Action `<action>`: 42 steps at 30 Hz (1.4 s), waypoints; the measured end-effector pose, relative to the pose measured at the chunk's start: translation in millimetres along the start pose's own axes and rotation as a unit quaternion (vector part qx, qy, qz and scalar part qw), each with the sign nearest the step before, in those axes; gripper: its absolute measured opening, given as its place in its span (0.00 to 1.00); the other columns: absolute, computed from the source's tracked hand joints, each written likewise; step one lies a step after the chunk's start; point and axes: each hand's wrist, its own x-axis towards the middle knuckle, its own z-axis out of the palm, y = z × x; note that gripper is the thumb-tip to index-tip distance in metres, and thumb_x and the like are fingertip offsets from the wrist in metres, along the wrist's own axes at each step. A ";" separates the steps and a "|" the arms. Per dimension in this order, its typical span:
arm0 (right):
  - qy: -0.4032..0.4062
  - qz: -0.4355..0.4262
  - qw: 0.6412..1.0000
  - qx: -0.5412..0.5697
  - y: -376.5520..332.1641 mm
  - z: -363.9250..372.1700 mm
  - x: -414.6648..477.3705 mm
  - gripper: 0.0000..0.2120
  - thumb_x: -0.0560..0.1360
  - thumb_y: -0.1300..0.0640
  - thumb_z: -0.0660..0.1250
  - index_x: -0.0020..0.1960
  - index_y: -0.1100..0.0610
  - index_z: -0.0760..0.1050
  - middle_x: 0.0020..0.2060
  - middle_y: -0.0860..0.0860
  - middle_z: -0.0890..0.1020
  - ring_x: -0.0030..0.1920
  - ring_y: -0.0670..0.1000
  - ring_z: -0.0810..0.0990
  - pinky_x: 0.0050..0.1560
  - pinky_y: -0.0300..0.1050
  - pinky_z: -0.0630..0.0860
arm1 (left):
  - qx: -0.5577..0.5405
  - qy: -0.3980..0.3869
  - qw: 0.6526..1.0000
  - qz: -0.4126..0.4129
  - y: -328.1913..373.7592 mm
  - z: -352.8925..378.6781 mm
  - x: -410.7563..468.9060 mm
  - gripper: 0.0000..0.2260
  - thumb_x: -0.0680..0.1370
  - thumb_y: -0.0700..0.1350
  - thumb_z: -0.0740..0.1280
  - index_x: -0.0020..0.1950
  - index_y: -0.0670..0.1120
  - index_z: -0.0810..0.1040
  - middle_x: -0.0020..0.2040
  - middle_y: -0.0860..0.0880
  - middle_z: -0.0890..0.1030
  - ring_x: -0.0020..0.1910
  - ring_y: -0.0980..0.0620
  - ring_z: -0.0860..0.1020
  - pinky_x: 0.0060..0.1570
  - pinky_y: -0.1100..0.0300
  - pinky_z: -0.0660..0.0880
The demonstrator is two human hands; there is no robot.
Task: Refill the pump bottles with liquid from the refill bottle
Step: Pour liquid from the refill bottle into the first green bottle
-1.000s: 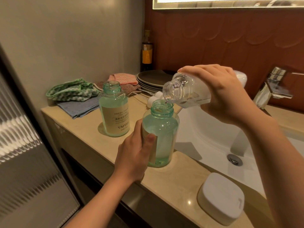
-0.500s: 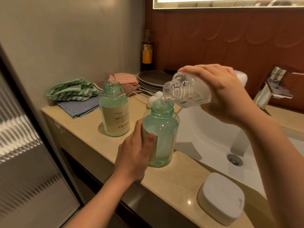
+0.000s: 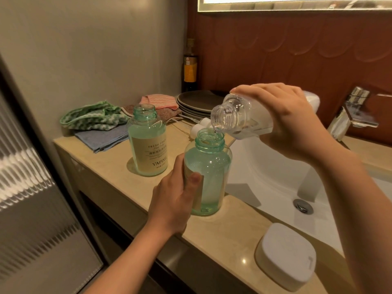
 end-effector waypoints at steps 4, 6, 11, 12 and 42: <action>-0.001 0.001 1.000 -0.001 0.2 0.0 0.0 0.37 0.66 0.66 0.75 0.70 0.49 0.66 0.61 0.54 0.76 0.60 0.58 0.72 0.57 0.52 0.64 | -0.001 -0.001 1.000 -0.001 0.1 0.0 0.2 0.31 0.67 0.77 0.41 0.58 0.62 0.65 0.48 0.63 0.77 0.50 0.55 0.76 0.50 0.47 0.73; -0.003 0.002 1.000 -0.001 0.7 0.2 -0.1 0.37 0.66 0.66 0.75 0.70 0.49 0.65 0.62 0.53 0.76 0.60 0.58 0.72 0.57 0.51 0.63 | -0.001 0.000 1.000 -0.001 -0.3 0.0 0.1 0.31 0.67 0.78 0.41 0.58 0.62 0.65 0.47 0.62 0.78 0.49 0.54 0.77 0.49 0.47 0.73; -0.003 0.002 1.000 -0.005 0.6 -0.1 -0.1 0.38 0.66 0.66 0.75 0.70 0.50 0.65 0.62 0.54 0.76 0.60 0.58 0.72 0.57 0.53 0.64 | -0.001 -0.001 1.000 -0.002 -0.6 0.2 0.1 0.31 0.67 0.77 0.41 0.58 0.62 0.65 0.48 0.61 0.78 0.49 0.53 0.77 0.49 0.47 0.73; -0.002 0.001 1.000 -0.005 0.4 0.0 -0.2 0.38 0.65 0.66 0.75 0.70 0.50 0.65 0.62 0.54 0.76 0.60 0.58 0.72 0.57 0.53 0.64 | -0.001 -0.001 1.000 -0.002 -0.6 0.3 0.2 0.31 0.67 0.77 0.41 0.58 0.62 0.65 0.48 0.61 0.78 0.50 0.53 0.77 0.49 0.47 0.73; -0.003 0.000 1.000 -0.005 0.2 0.4 0.3 0.38 0.65 0.66 0.75 0.70 0.50 0.66 0.62 0.54 0.76 0.60 0.58 0.72 0.57 0.52 0.64 | -0.003 -0.002 1.000 0.000 -0.8 -0.5 -0.2 0.31 0.68 0.77 0.41 0.59 0.61 0.65 0.50 0.63 0.78 0.50 0.54 0.77 0.49 0.47 0.73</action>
